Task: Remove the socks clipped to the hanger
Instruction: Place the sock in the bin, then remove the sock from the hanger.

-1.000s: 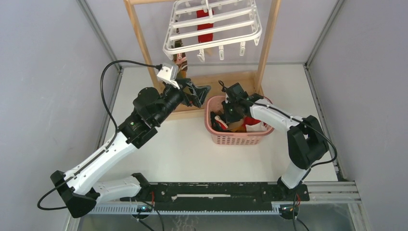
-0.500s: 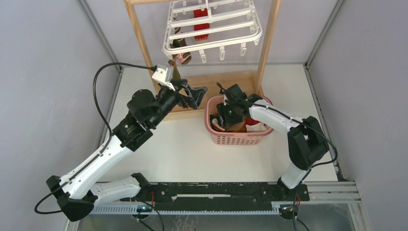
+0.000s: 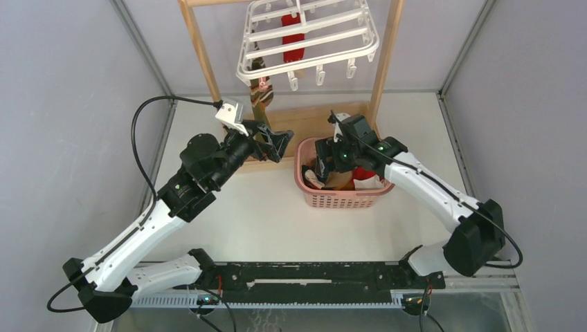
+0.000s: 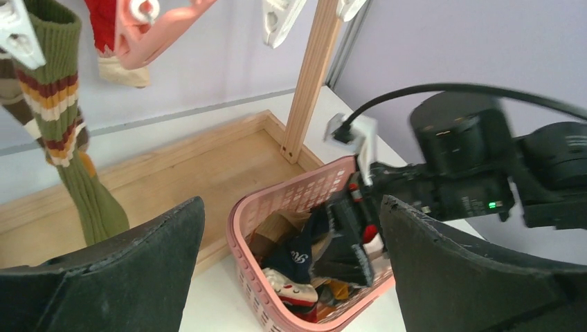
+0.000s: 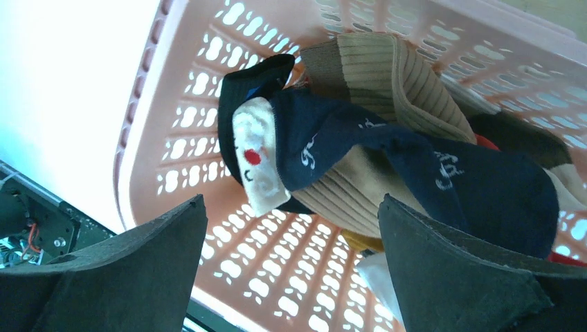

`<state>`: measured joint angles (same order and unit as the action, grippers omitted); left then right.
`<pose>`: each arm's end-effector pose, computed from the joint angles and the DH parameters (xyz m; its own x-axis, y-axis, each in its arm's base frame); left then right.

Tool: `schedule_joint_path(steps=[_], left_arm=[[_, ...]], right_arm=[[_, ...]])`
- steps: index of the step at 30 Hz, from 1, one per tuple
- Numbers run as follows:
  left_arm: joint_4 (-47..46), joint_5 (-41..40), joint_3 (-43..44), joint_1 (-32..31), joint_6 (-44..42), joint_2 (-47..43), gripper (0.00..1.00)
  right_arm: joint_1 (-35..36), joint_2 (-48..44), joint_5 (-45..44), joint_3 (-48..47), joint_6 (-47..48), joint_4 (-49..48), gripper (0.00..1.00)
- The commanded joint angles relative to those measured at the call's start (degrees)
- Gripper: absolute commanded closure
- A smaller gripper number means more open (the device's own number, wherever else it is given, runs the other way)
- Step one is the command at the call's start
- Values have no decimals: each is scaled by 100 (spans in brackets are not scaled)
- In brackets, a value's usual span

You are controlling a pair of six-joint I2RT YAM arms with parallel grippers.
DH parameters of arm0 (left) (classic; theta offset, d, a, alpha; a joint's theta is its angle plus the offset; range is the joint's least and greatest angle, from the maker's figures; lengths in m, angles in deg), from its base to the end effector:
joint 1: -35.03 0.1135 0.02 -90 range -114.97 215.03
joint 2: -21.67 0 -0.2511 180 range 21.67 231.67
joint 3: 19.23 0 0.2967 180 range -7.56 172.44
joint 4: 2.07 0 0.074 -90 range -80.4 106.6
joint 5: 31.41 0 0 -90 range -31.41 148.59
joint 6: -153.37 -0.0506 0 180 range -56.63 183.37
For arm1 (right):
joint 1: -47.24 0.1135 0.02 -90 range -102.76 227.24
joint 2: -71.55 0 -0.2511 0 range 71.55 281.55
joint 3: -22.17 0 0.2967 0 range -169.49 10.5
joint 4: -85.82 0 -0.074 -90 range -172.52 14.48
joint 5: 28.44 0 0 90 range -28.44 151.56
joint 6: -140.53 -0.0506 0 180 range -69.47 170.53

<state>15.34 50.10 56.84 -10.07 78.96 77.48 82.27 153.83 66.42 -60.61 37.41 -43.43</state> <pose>0.2037 -0.1939 0.4301 -0.1265 -0.2496 -0.9600 0.5840 0.7636 -0.2755 0.2944 0.2116 0.2693 -0.7530 -0.2517 -0.6080 -0.4573 0.8645 0.2086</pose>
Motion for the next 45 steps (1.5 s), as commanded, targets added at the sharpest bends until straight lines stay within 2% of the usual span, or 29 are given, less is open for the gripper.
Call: schedule_joint_path(steps=[1, 10, 15, 20, 26, 45], left_arm=[[8, -254, -231, -19, 6, -230, 0], [349, -1108, -453, -15, -208, -176, 0], [373, -1749, -678, 29, -198, -147, 0], [437, -2034, -782, 230, -90, 72, 0], [360, -1667, -854, 586, 245, 446, 0], [-546, -768, -1055, 1569, 153, 1495, 0]], right_arm=[[84, -622, -66, 215, 36, -338, 0], [176, -1831, -370, 1112, 29, -1048, 0], [180, -2238, -375, 1388, 62, -1248, 0], [180, -2528, -280, 1557, 88, -1361, 0], [197, -2772, -132, 1711, 126, -1421, 0], [233, -3122, 14, 1847, 174, -1349, 3]])
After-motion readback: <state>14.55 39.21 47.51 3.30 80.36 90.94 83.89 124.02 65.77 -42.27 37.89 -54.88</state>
